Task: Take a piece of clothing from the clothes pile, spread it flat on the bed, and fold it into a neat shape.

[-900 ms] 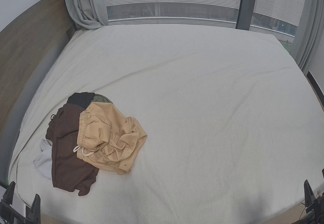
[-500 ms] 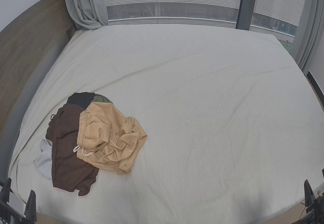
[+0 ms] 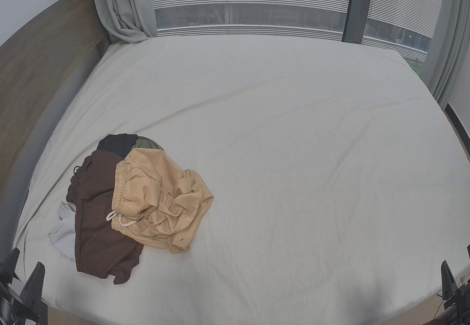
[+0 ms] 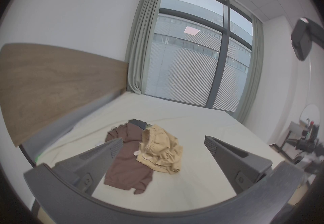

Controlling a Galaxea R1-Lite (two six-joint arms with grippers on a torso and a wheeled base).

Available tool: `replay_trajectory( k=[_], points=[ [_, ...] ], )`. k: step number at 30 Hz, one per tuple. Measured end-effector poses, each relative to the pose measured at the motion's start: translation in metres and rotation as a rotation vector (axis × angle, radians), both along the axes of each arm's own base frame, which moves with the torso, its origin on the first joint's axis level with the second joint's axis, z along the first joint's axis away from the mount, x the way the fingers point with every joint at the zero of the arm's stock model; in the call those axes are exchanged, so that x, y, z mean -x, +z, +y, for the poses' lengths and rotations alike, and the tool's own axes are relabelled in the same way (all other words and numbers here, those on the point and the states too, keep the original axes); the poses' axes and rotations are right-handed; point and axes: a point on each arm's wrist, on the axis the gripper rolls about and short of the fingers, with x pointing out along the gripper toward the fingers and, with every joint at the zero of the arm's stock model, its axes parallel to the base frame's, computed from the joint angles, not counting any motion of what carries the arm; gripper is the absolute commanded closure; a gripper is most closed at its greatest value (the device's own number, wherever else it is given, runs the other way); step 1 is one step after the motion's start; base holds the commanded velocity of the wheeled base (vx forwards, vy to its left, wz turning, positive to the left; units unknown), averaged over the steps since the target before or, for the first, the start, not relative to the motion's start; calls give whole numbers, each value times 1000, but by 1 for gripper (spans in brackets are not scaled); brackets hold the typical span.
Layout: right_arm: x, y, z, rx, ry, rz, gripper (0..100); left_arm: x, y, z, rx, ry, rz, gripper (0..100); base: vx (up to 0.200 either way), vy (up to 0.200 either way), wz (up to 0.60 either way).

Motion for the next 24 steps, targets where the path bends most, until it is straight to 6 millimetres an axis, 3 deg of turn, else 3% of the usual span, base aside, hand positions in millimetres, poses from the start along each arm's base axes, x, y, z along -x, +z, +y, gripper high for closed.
replay_trajectory(
  k=[11,24],
  points=[
    [0,0,0,1,1,0,0,-28,28,-5,156,-153,163,0,0,0,0],
    [0,0,0,3,1,0,0,-79,54,-13,238,-170,202,0,0,0,0]
  ],
)
